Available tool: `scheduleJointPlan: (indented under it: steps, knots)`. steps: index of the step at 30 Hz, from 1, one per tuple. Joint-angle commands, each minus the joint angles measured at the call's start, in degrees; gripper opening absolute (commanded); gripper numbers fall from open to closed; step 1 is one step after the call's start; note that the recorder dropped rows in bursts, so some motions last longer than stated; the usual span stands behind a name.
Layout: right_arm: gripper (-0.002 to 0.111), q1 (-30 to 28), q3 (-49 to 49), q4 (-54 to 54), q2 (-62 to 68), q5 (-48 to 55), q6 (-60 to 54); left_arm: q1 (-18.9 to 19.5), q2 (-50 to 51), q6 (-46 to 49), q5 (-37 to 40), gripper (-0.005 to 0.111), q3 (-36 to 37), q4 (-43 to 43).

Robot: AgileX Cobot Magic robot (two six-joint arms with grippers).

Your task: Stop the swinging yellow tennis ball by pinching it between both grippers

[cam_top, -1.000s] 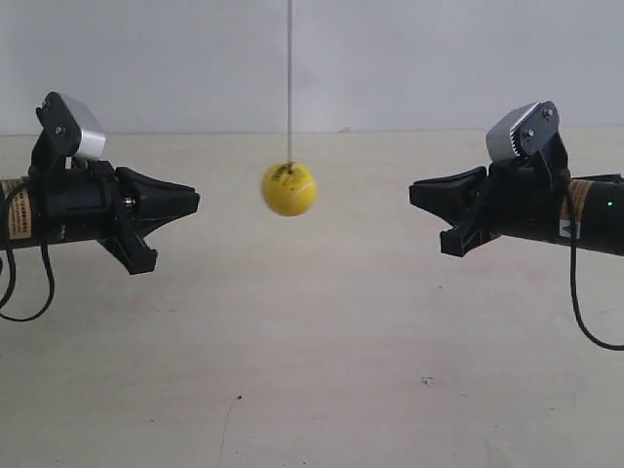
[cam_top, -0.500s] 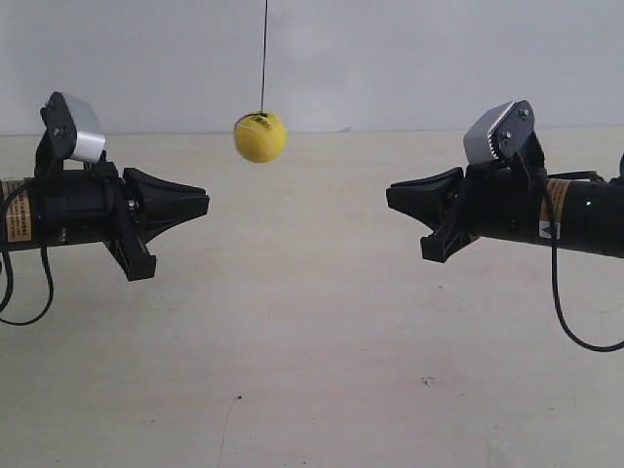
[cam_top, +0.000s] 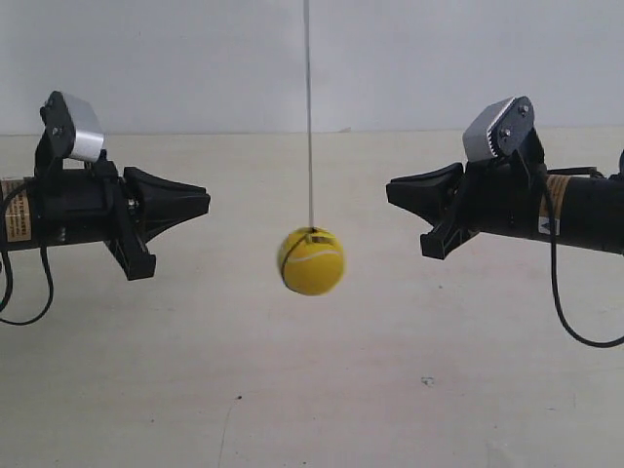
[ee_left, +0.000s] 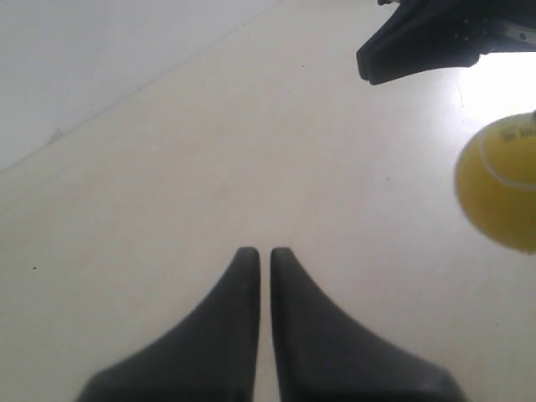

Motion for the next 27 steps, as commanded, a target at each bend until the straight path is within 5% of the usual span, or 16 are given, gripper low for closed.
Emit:
scheduleJointPlan:
  steps: [1,27]
  knots:
    - [0.0,0.1,-1.0,-0.5,0.0,-0.5,1.2,-0.1,0.1,-1.3,-5.0,0.005,-0.3,2.5]
    - [0.0,0.2,-1.1,-3.4,0.0,-2.0,3.1,-0.1,0.4,-6.0,-6.6,0.005,-2.3,8.0]
